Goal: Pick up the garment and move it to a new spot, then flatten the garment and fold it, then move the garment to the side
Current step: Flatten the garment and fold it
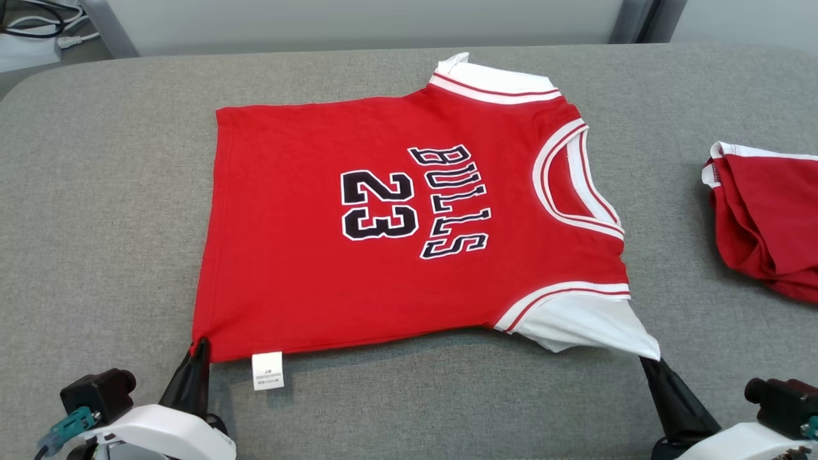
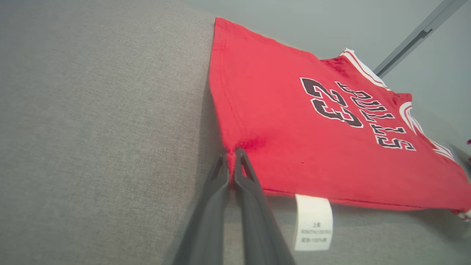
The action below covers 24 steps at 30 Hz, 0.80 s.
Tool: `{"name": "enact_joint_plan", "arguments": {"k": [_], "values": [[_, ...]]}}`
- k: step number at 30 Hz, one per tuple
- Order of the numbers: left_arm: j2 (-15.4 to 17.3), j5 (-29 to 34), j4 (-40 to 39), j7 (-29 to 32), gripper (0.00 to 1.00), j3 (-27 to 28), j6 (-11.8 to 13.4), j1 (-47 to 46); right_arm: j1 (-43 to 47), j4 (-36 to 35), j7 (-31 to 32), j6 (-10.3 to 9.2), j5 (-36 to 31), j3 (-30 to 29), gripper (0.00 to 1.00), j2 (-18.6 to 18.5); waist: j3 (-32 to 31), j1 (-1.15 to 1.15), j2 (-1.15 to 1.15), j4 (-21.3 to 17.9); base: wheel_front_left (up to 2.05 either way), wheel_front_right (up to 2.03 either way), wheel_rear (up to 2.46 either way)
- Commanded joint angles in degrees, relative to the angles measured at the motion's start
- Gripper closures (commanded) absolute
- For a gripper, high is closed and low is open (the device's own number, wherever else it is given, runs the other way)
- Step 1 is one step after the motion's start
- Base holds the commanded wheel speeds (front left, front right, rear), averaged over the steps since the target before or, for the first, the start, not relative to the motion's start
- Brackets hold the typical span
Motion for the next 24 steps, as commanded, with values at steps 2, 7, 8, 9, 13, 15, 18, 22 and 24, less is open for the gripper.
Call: {"name": "enact_joint_plan", "arguments": {"k": [2, 7, 8, 9, 13, 15, 18, 22, 24], "values": [[1.3, 0.0, -2.3, 0.3, 1.00, 1.9, 0.8, -1.1, -0.8, -2.2, 0.6, 0.00, -1.0, 0.0, 1.00, -0.4, 0.2, 0.00, 0.00, 0.1, 0.00, 0.00, 0.00], [-0.3, -0.6, 0.1, -0.4, 1.00, 1.2, 0.4, -1.7, -2.5, -0.4, 1.1, 0.00, -0.9, -0.8, 1.00, 0.4, 0.2, 0.00, 0.00, -0.2, 0.00, 0.00, 0.00], [-0.6, -0.6, 1.0, -0.7, 1.00, 1.1, 0.2, -1.8, -2.8, 0.4, 1.3, 0.00, -1.1, -0.4, 1.00, 0.2, 0.2, 0.00, 0.00, -0.2, 0.00, 0.00, 0.00], [-0.9, -0.6, 2.0, -0.9, 1.00, 0.8, -0.1, -1.9, -3.0, 1.3, 1.5, 0.00, -1.1, 0.1, 1.00, 0.1, 0.1, 0.00, 0.00, -0.2, 0.00, 0.00, 0.00], [-1.4, -0.5, 5.0, -2.2, 1.00, 0.7, -0.4, -1.9, -2.1, 3.1, 2.7, 0.00, 2.1, 2.8, 1.00, 0.5, -0.5, 0.00, 0.00, 0.2, 0.00, 0.00, 0.00], [-1.5, -0.7, 5.6, -2.4, 1.00, 0.7, -1.0, -2.0, -1.5, 2.8, 2.2, 0.00, 3.3, 3.5, 1.00, 0.5, -0.6, 0.00, 0.00, 0.5, 0.00, 0.00, 0.00], [-1.5, -0.6, 6.9, -3.2, 1.00, 0.3, -2.3, -3.1, -1.9, 4.3, 1.1, 0.00, 2.4, 3.6, 1.00, -0.7, -0.6, 0.00, 0.00, 0.5, 0.00, 0.00, 0.00], [-2.0, 0.0, 9.1, -4.5, 1.00, -0.5, -3.6, -4.6, -3.3, 7.6, 0.0, 0.00, 1.5, 4.5, 1.00, -1.8, -1.1, 0.00, 0.00, 0.5, 0.00, 0.00, 0.00], [-2.2, 0.4, 10.6, -4.8, 1.00, -1.0, -3.9, -5.1, -3.8, 9.1, -0.8, 0.00, 1.8, 5.0, 0.92, -1.9, -1.5, 0.00, 0.00, 0.4, 0.00, 0.00, 0.00]]}}
